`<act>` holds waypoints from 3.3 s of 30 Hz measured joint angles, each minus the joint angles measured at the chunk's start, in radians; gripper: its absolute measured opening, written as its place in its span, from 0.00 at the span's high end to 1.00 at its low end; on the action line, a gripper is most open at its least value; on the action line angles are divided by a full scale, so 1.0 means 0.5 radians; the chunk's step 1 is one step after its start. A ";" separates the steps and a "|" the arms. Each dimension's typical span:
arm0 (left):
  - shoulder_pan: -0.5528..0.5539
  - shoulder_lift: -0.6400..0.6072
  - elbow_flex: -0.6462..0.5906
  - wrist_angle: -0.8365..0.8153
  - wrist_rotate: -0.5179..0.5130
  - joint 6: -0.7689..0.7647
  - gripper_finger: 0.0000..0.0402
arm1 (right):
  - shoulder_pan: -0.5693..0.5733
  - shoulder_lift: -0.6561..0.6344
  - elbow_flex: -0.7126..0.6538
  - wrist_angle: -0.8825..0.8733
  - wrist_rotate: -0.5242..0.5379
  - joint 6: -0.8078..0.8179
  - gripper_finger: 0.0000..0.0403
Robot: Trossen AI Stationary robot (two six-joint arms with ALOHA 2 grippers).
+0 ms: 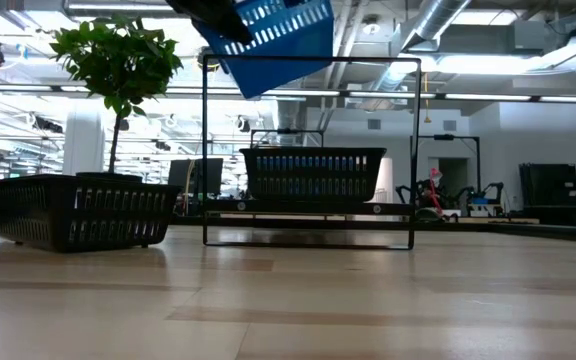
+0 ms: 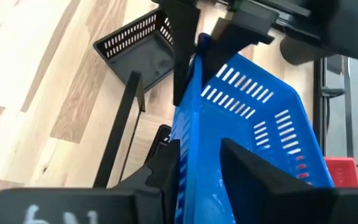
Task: Stack baskets on shelf by color
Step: Stack the blue bin on the blue bin on the shelf
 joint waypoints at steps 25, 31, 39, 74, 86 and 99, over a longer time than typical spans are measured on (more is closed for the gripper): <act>-0.042 -0.053 0.003 0.147 -0.177 0.246 0.75 | 0.004 0.002 0.000 -0.062 0.024 0.025 0.99; -0.127 -0.258 0.002 0.064 -0.425 0.227 0.47 | -0.073 0.002 0.000 -0.074 0.056 -0.056 0.99; -0.284 -0.751 0.002 0.017 -0.633 0.084 0.34 | -0.331 -0.068 -0.002 -0.048 0.049 -0.189 0.99; -0.473 -1.225 0.000 0.025 -0.587 0.000 0.35 | -1.031 -0.462 -1.755 1.701 -0.986 -0.558 0.98; -0.474 -1.225 0.000 0.022 -0.589 -0.001 0.35 | -0.943 -0.477 -1.755 1.657 -0.840 -0.464 0.95; -0.474 -1.213 0.000 0.020 -0.591 -0.013 0.35 | -0.889 -0.542 -1.658 1.545 -0.713 -0.248 0.95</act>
